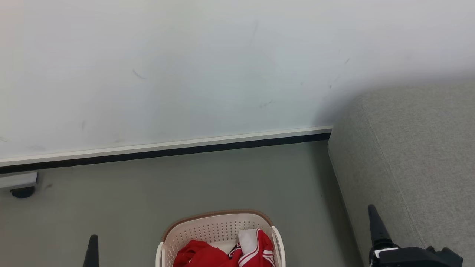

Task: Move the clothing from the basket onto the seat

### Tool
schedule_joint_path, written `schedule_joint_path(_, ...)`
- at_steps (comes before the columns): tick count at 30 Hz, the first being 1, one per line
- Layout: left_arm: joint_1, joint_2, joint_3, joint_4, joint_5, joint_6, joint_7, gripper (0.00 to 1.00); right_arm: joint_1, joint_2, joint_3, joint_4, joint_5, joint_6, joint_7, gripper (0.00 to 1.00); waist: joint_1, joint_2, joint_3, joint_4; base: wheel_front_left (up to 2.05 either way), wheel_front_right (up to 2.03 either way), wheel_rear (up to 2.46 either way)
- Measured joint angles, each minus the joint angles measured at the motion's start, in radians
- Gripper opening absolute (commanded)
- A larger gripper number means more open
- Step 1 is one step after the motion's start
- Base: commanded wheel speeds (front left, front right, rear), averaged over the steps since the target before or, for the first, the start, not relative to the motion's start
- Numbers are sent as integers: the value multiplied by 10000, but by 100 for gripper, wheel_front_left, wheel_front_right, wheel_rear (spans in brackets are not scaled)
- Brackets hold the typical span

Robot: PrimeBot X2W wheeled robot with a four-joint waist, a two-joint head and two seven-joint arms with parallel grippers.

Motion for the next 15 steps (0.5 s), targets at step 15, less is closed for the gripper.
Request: schedule_joint_path(15, 197, -4, -460, -564, 3574, 0, -686, 100, -15, -299, 1350, -545, -3795, 0, -504, 100, 0, 0, -79, -61, 0, 0, 0)
